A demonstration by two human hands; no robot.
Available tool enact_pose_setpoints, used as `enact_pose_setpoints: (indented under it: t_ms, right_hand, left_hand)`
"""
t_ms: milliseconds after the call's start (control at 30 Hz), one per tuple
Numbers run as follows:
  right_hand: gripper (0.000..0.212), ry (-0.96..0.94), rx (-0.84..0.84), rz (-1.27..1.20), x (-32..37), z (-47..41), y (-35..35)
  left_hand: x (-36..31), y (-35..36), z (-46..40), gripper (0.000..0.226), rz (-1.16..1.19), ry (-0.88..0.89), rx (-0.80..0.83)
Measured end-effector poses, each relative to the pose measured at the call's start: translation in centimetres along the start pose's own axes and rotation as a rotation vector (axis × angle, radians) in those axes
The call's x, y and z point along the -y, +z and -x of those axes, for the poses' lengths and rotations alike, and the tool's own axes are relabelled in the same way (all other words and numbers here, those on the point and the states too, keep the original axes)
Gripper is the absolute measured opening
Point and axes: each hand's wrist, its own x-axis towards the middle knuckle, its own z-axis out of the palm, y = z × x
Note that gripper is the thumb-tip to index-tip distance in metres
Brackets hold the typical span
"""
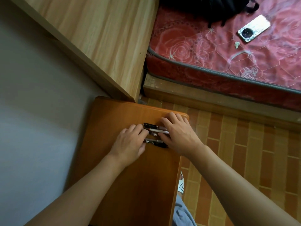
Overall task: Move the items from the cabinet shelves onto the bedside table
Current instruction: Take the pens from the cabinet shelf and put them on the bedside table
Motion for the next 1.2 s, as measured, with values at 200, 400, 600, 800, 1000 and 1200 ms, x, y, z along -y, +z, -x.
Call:
enact_pose_setpoints:
  t_ms: [200, 400, 600, 800, 1000, 1200]
  right_hand:
    - [0.049, 0.062, 0.026, -0.038, -1.4, 2.4, -0.4]
    - [0.044, 0.148, 0.031, -0.11, -2.0, 4.8, -0.2]
    - [0.038, 0.218, -0.001, -0.3, -1.7, 5.9, 0.4]
    - [0.032, 0.186, 0.001, -0.317, -1.0, 4.9, 0.8]
    - [0.036, 0.155, 0.012, -0.312, -0.1, 3.3, 1.2]
    - [0.045, 0.101, 0.019, -0.326, -0.3, 3.9, 0.8]
  left_hand:
    - [0.8, -0.1, 1.0, 0.046, -0.014, -0.11, -0.032]
    - [1.5, 0.2, 2.4, 0.065, 0.003, -0.294, -0.006]
    - [1.4, 0.1, 1.9, 0.077, 0.095, -0.307, 0.004]
    - [0.8, 0.1, 1.0, 0.07, 0.145, -0.279, 0.009]
    - [0.6, 0.4, 1.3, 0.073, 0.179, -0.305, -0.031]
    - [1.0, -0.1, 1.2, 0.081, 0.097, -0.302, -0.056]
